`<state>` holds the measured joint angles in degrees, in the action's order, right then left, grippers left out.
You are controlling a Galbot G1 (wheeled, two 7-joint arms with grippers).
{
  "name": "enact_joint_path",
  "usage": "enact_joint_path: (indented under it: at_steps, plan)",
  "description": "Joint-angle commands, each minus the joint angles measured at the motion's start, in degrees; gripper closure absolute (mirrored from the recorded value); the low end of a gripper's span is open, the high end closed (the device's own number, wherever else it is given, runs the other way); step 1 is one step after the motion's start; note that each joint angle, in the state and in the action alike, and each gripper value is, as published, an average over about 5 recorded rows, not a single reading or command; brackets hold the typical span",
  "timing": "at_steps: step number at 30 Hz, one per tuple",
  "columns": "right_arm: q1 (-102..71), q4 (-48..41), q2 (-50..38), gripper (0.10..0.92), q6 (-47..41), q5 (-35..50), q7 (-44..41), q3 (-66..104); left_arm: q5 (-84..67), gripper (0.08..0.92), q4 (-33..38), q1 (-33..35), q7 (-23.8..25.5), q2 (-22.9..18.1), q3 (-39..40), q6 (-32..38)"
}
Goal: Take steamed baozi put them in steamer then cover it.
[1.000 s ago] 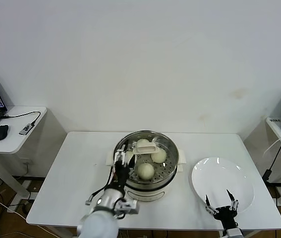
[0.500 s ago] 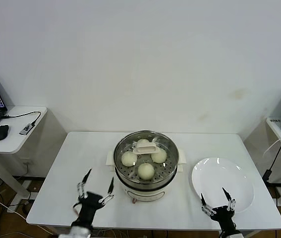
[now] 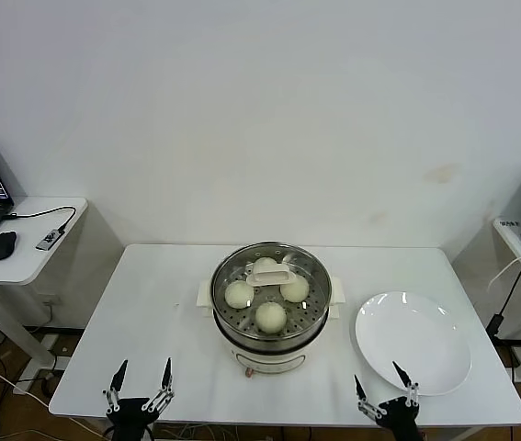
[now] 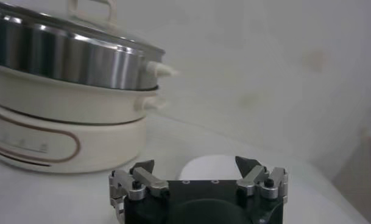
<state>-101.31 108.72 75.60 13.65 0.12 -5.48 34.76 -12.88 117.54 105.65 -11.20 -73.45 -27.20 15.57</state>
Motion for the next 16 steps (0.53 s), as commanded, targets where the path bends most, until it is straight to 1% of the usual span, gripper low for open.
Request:
enact_joint_path:
  at_steps: [1,16]
  plan:
    - [-2.5,2.4,-1.6,0.203,-0.3,2.0,0.1,-1.8,-1.9,0.177,-0.9,3.9,2.4,-0.5,-2.1,2.8]
    - [-3.9,4.5,-1.3,0.203,-4.8,2.1,0.4,-1.4,0.0,0.177,-2.5,5.1,5.3,0.4,-2.4,2.3]
